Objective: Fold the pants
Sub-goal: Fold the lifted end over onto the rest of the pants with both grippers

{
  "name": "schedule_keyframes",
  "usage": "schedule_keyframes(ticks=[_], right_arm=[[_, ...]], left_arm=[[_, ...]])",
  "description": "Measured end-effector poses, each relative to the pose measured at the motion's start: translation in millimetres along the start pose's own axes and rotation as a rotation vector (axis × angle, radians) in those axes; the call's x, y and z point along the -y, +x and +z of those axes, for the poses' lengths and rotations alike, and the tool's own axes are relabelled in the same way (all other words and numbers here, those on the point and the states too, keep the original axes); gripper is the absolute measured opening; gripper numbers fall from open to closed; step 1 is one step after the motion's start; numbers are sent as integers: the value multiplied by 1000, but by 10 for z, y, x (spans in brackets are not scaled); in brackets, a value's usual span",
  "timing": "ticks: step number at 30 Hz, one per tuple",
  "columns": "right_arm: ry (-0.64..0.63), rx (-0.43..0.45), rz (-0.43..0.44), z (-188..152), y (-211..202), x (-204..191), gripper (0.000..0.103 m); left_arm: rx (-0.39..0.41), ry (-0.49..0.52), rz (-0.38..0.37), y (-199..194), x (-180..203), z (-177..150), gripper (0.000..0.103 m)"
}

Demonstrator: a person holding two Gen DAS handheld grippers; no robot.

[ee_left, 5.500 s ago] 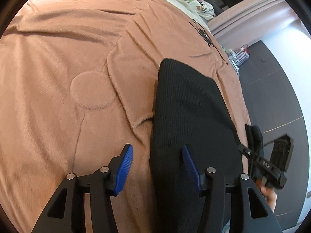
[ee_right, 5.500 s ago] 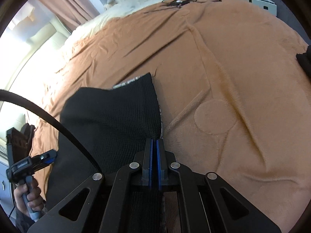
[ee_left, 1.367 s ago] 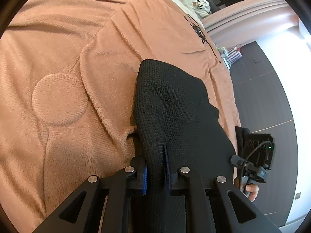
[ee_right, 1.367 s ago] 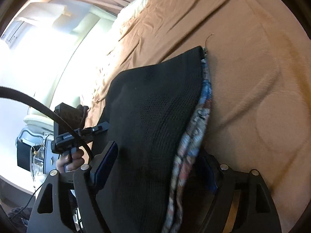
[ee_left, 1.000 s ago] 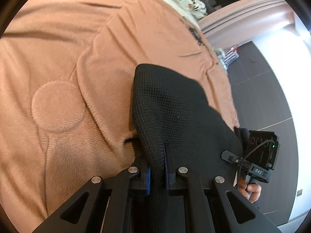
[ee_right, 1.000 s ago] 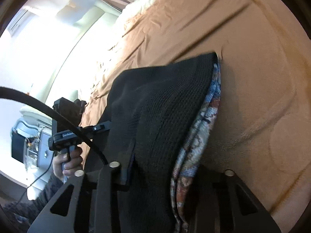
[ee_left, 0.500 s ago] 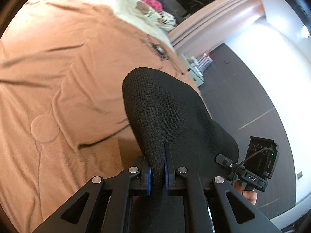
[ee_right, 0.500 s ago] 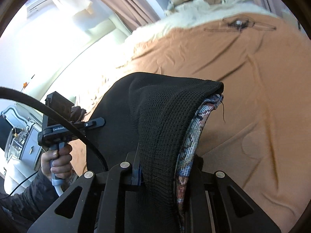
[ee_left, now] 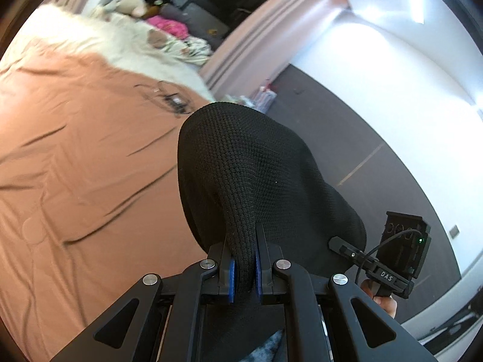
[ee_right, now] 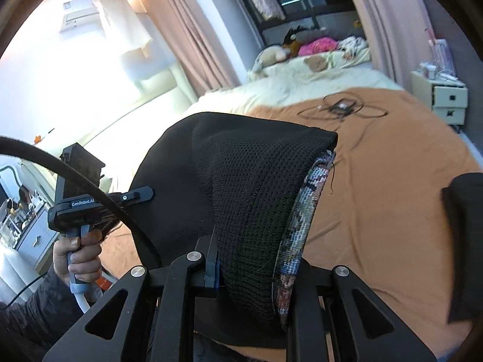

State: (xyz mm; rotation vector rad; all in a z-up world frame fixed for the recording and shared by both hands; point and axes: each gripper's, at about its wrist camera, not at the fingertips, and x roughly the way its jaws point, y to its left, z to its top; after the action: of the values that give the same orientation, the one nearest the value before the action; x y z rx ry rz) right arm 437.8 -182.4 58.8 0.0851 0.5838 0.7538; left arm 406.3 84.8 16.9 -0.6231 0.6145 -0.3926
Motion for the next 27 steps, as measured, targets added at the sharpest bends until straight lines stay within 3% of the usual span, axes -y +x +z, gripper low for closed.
schedule_keyframes(ticks=[5, 12, 27], right_arm=[[-11, 59, -26, -141, -636, -21, 15], [-14, 99, -103, -380, -1326, 153, 15], [30, 186, -268, -641, -1967, 142, 15]], left_arm=[[-7, 68, -50, 87, 492, -3, 10], [-65, 144, -100, 634, 1022, -11, 10], [-127, 278, -199, 1763, 1902, -86, 10]])
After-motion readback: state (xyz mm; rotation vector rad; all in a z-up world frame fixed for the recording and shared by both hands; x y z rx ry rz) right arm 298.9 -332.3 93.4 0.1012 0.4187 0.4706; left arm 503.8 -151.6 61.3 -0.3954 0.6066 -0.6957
